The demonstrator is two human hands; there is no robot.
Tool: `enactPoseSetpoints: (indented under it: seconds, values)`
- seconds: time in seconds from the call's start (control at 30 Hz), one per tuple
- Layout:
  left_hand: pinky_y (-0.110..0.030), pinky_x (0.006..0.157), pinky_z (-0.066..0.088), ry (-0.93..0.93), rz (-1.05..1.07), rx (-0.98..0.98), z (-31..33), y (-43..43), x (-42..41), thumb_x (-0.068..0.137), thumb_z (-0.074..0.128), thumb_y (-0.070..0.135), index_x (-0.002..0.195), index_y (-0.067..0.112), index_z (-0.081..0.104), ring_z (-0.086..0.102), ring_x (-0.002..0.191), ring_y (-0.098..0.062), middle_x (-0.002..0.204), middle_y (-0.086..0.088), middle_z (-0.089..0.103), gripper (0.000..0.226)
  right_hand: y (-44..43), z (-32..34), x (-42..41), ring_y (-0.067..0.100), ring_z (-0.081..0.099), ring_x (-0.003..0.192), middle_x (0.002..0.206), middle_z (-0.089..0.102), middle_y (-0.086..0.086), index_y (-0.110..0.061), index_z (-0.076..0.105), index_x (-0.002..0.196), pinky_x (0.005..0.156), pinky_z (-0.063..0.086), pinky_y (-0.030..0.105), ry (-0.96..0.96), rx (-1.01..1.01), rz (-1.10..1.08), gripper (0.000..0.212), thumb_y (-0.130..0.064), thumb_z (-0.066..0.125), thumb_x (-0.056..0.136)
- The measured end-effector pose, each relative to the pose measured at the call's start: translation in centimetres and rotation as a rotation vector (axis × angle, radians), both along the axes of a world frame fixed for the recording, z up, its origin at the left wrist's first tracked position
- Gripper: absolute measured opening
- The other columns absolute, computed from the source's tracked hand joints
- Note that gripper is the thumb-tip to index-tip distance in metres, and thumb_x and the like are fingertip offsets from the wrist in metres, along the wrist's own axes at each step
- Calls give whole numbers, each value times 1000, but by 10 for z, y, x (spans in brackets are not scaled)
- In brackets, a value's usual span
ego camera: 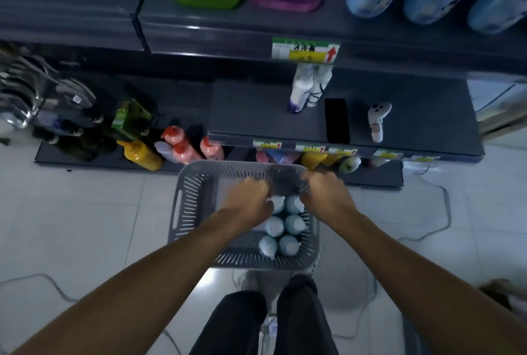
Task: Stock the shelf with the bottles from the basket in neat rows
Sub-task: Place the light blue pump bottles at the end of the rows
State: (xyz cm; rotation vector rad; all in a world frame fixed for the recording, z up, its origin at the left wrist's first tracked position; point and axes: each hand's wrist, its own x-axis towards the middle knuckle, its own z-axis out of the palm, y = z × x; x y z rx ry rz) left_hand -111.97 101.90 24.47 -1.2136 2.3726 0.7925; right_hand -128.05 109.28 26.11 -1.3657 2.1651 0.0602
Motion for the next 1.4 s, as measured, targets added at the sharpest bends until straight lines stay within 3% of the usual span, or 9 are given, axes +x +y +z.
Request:
enactPoseSetpoints:
  seconds: [0.13, 0.33, 0.7, 0.87, 1.1, 1.3, 1.4]
  values:
    - [-42, 91, 53, -5, 26, 4, -39, 8, -2, 93, 58, 31, 116, 15, 66, 62, 111, -36, 118, -13, 65, 29, 1, -41, 5, 37, 64, 103, 118, 66, 14, -13, 61, 117, 81, 55, 42, 19, -20, -7, 29, -23, 63, 90]
    - [-41, 82, 53, 51, 59, -78, -89, 11, -9, 92, 63, 34, 120, 15, 62, 64, 102, -37, 117, -10, 63, 34, 5, -97, 14, 41, 64, 104, 121, 63, 16, -11, 63, 115, 79, 52, 41, 60, 85, -5, 23, -20, 56, 95]
    - [-39, 77, 51, 74, 37, -126, -131, 28, -25, 87, 72, 35, 122, 16, 60, 63, 99, -29, 115, -5, 61, 41, 10, -128, 24, 33, 67, 102, 119, 58, 16, -6, 64, 118, 77, 54, 38, 248, 151, 206, 28, -1, 46, 97]
    - [-37, 72, 45, 56, 67, -127, -130, 24, -31, 86, 68, 21, 113, 13, 63, 65, 95, -34, 109, -9, 64, 29, 8, -126, 22, 34, 69, 97, 113, 63, 15, -7, 66, 111, 74, 54, 38, 234, 149, 181, 23, -4, 48, 97]
    - [-34, 64, 36, 30, 100, -117, -115, 15, -31, 78, 75, 27, 98, 13, 65, 63, 83, -33, 94, -8, 63, 27, 1, -108, 15, 34, 69, 97, 110, 67, 15, -8, 68, 109, 74, 53, 37, 215, 135, 124, 20, -7, 51, 96]
    - [-40, 68, 54, -4, 45, -141, -68, -6, -37, 79, 82, 19, 92, 8, 66, 67, 84, -32, 92, -9, 66, 23, -9, -68, 2, 33, 68, 94, 105, 68, 12, -10, 68, 106, 65, 44, 34, 221, 78, 73, 15, -16, 64, 92]
    - [-40, 69, 54, -37, -1, -161, -31, -19, -43, 78, 85, 23, 96, 7, 67, 67, 87, -34, 96, -13, 66, 31, -12, -40, -3, 35, 68, 93, 101, 68, 14, -8, 69, 105, 64, 43, 34, 216, 41, 60, 22, -19, 73, 86]
